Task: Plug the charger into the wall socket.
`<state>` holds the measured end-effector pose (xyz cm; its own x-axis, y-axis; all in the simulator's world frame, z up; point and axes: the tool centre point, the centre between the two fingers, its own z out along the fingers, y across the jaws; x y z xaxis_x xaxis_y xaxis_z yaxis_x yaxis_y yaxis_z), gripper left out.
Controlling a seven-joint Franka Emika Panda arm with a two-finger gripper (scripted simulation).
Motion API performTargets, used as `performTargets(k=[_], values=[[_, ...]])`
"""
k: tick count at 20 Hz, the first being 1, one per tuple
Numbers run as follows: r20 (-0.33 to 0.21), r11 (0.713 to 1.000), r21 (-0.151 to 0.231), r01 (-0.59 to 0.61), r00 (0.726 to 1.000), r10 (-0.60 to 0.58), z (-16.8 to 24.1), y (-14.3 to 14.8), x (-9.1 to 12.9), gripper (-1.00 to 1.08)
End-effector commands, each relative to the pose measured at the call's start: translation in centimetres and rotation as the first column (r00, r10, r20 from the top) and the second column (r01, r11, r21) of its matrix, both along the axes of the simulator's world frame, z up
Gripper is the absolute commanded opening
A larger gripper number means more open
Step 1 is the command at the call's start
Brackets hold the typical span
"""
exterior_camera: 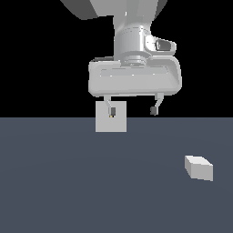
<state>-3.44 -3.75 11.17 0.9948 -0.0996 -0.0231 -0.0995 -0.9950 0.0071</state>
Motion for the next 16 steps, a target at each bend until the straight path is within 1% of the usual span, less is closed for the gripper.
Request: performTargets(k=[1,10,16], values=[[0.019,1.000,-0.004,0.024,1.000,-0.024,-0.5,-1.2,-0.6,1.00],[0.110,0.991,-0.014,0.132,0.986,-0.130,-2.7,-6.4,-3.6,1.00],[0.154,0.983,-0.015,0.184,0.972,-0.180,-4.0,-8.8,-5.2,1.00]])
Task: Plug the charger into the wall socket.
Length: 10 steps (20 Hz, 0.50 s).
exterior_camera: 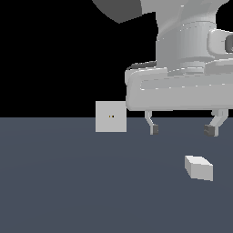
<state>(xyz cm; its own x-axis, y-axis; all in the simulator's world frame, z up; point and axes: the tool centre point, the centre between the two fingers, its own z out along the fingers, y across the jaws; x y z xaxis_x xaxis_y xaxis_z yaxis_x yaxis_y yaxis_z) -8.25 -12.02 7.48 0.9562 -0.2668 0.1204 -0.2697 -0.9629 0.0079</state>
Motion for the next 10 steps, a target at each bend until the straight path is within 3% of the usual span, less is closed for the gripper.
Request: performTargets(k=[1,10], values=[[0.017,1.000,-0.003,0.018,1.000,-0.018,-0.4,-0.8,-0.5,1.00],[0.043,0.999,-0.005,0.049,0.998,-0.049,-1.3,-2.2,-1.4,1.00]])
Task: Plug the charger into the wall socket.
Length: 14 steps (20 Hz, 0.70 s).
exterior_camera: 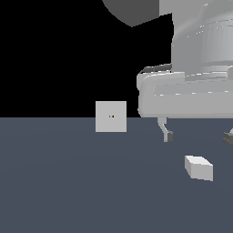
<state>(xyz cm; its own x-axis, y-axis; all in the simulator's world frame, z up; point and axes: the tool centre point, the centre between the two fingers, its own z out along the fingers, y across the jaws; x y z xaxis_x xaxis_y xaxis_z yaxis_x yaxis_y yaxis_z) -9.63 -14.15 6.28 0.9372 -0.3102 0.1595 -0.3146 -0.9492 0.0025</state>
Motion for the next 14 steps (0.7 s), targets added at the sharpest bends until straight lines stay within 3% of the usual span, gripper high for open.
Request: performTargets(k=[1,14], values=[[0.004,1.000,0.000,0.002,1.000,-0.002,-0.1,-0.1,0.0,1.00],[0.002,1.000,0.001,0.001,1.000,-0.001,-2.2,0.0,-0.1,1.00]])
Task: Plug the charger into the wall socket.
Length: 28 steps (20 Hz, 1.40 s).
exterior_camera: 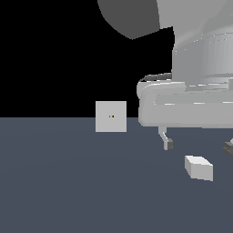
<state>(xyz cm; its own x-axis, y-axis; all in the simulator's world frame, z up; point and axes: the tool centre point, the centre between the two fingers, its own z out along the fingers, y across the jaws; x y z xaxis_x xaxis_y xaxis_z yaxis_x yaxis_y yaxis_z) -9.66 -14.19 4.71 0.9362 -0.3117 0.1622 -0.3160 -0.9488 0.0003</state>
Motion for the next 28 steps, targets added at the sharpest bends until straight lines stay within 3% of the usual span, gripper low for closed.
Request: performTargets(k=[1,11,12,28], values=[[-0.001,1.000,0.001,0.000,1.000,0.000,-1.1,0.0,-0.1,1.00],[0.000,1.000,0.001,0.000,1.000,0.000,-3.5,0.0,0.0,1.00],[0.000,1.000,0.001,0.000,1.000,0.000,-3.5,0.0,0.0,-1.00],[-0.001,1.000,0.001,-0.025,1.000,0.025,-2.9,1.1,0.9,-1.00]])
